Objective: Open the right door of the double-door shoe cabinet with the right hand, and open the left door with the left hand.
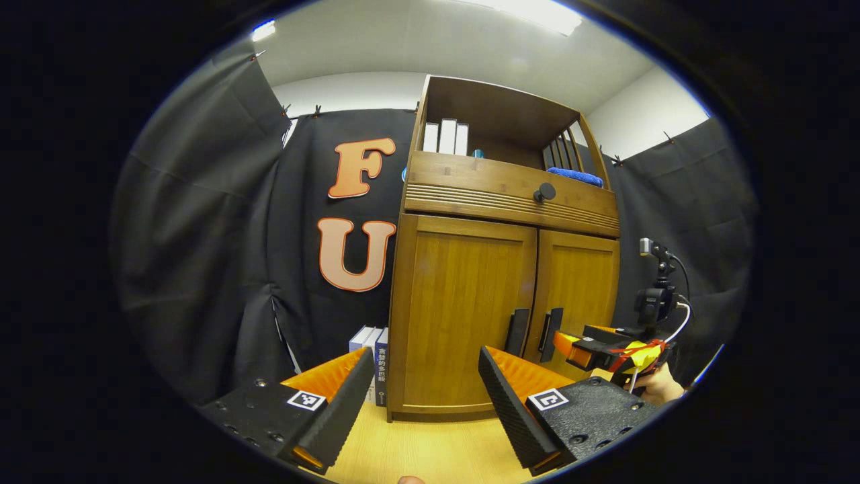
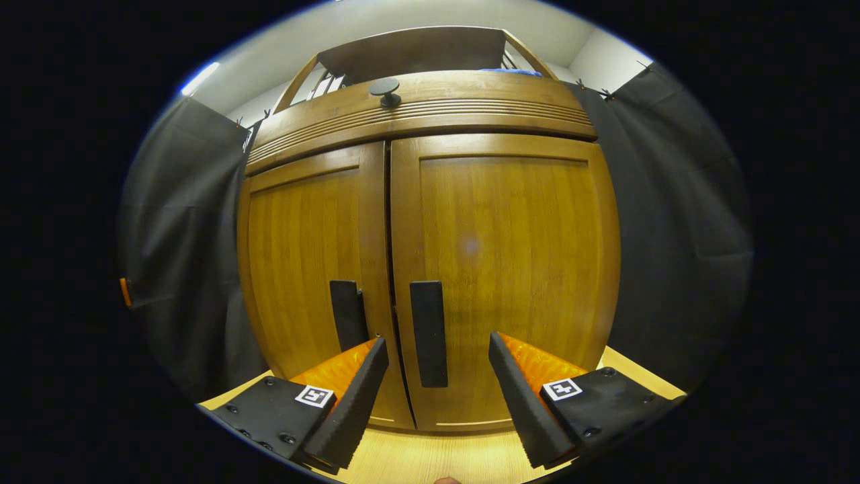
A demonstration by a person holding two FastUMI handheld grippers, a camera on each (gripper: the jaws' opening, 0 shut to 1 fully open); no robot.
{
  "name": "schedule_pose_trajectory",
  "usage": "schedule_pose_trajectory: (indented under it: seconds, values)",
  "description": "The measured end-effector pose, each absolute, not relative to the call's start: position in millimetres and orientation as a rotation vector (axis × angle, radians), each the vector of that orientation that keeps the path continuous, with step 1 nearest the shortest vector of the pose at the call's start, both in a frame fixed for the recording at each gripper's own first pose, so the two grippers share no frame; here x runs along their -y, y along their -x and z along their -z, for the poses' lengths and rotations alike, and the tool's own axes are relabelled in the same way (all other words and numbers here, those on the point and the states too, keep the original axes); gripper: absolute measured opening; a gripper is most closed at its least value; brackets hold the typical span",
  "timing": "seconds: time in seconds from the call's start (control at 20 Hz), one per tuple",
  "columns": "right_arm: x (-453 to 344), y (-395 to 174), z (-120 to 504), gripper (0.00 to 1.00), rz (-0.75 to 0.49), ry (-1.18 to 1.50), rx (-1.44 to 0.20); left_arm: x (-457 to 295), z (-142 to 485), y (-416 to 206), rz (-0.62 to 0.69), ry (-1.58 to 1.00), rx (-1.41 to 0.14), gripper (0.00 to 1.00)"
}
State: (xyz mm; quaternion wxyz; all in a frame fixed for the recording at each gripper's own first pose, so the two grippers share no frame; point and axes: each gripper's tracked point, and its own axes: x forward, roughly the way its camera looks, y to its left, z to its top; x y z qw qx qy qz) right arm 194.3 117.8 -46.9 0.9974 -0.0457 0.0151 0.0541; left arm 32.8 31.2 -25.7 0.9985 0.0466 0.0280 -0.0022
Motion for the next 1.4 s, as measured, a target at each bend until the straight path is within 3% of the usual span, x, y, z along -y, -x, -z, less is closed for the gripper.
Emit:
schedule_pose_trajectory:
  seconds: [0.05,0.1,0.3,0.35,0.4,0.5,0.55,0.65,0.75,0.8,0.85,0.9,0.95,1.0,1.15,1.25,1.35,1.4]
  values:
    - [-120,-201,50,0.98,-0.105,0.098,-0.032,-32,27,-35,0.004,-0.095,-0.056,0.92]
    - [-119,-204,54,0.89,-0.102,0.104,-0.037,-33,29,-36,0.004,-0.095,-0.056,0.95]
    - [-121,-225,62,0.89,-0.095,0.107,-0.044,-39,34,-42,0.004,-0.082,-0.060,0.94]
    - [-119,-228,64,1.00,-0.089,0.108,-0.044,-41,36,-44,0.002,-0.077,-0.062,0.94]
    - [-119,-232,65,0.89,-0.083,0.110,-0.045,-44,38,-45,0.000,-0.074,-0.063,0.94]
    - [-117,-239,69,0.89,-0.079,0.111,-0.055,-47,41,-48,-0.006,-0.072,-0.064,0.92]
    - [-117,-240,70,0.90,-0.081,0.111,-0.059,-49,41,-50,-0.009,-0.072,-0.063,0.95]
    - [-118,-244,70,0.78,-0.088,0.106,-0.058,-53,43,-52,-0.017,-0.074,-0.060,0.98]
    - [-123,-246,70,0.66,-0.105,0.102,-0.059,-56,42,-54,-0.024,-0.079,-0.056,0.92]
    - [-126,-246,71,0.63,-0.113,0.102,-0.058,-57,43,-54,-0.027,-0.079,-0.056,0.95]
    - [-125,-246,71,0.59,-0.105,0.112,-0.056,-58,43,-54,-0.029,-0.078,-0.056,0.92]
    - [-126,-246,70,0.55,-0.104,0.121,-0.057,-59,44,-55,-0.030,-0.077,-0.057,0.98]
    - [-125,-248,70,0.52,-0.101,0.126,-0.054,-59,44,-55,-0.029,-0.076,-0.059,0.98]
    - [-122,-248,71,0.58,-0.079,0.136,-0.052,-58,45,-54,-0.028,-0.075,-0.061,0.98]
    - [-121,-247,75,0.41,-0.082,0.121,-0.087,-57,45,-51,-0.029,-0.071,-0.060,0.97]
    - [-120,-240,76,0.41,-0.087,0.103,-0.103,-57,43,-48,-0.034,-0.069,-0.055,0.98]
    - [-120,-237,77,0.31,-0.091,0.082,-0.108,-56,42,-44,-0.033,-0.068,-0.053,0.98]
    - [-119,-234,77,0.37,-0.092,0.074,-0.111,-55,41,-42,-0.033,-0.069,-0.053,0.98]
